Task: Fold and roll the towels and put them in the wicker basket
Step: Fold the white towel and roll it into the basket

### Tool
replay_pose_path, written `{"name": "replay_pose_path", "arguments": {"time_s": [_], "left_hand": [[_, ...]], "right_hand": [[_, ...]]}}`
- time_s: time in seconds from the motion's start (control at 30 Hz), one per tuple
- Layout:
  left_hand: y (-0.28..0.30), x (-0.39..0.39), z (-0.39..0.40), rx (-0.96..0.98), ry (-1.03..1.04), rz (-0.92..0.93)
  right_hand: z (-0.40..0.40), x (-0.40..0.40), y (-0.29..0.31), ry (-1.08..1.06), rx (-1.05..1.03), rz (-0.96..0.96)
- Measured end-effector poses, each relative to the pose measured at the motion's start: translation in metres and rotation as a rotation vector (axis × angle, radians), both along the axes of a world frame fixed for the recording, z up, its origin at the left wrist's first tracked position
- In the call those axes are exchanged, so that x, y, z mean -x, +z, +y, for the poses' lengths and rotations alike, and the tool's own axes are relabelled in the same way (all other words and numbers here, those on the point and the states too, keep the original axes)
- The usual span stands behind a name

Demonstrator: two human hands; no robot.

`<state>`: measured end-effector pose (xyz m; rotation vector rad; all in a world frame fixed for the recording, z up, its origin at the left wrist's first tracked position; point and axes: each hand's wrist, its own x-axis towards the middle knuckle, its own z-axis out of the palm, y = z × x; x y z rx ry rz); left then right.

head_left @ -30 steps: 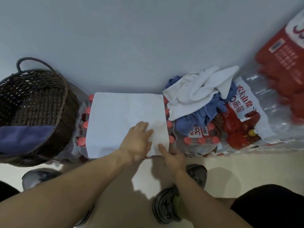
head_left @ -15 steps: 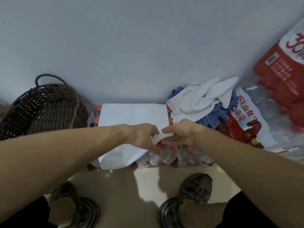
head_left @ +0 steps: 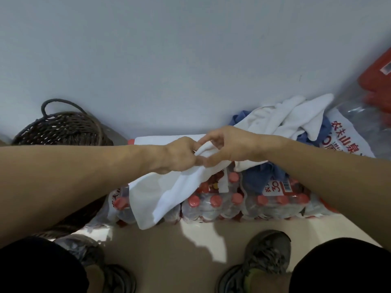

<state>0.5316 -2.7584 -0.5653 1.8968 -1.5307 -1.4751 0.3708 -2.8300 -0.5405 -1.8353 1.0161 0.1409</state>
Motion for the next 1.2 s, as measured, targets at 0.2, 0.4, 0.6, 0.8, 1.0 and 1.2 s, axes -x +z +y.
{"name": "replay_pose_path", "arguments": {"time_s": [0.2,0.4,0.6,0.8,1.0,1.2], "left_hand": [[-0.014,0.002,0.002,0.025,0.243,0.008],[-0.030,-0.013,0.032,-0.135,0.070,-0.134],[-0.036,-0.043,0.063,-0.291,-0.291,-0.501],[-0.016,-0.096,0.062,-0.246,-0.430,-0.553],[-0.015,-0.111,0.071,-0.404,-0.413,-0.317],[-0.022,-0.113,0.055,-0.328,-0.157,-0.396]], "right_hand": [[-0.009,0.007,-0.026,-0.208,0.040,-0.101],[-0.007,0.017,-0.046,-0.408,-0.083,-0.142],[-0.011,0.042,-0.054,-0.542,-0.284,-0.145],[-0.018,0.090,-0.046,-0.174,-0.431,0.078],[-0.012,0.099,-0.042,0.030,-0.551,0.314],[-0.017,0.080,-0.040,-0.128,-0.534,0.263]]}}
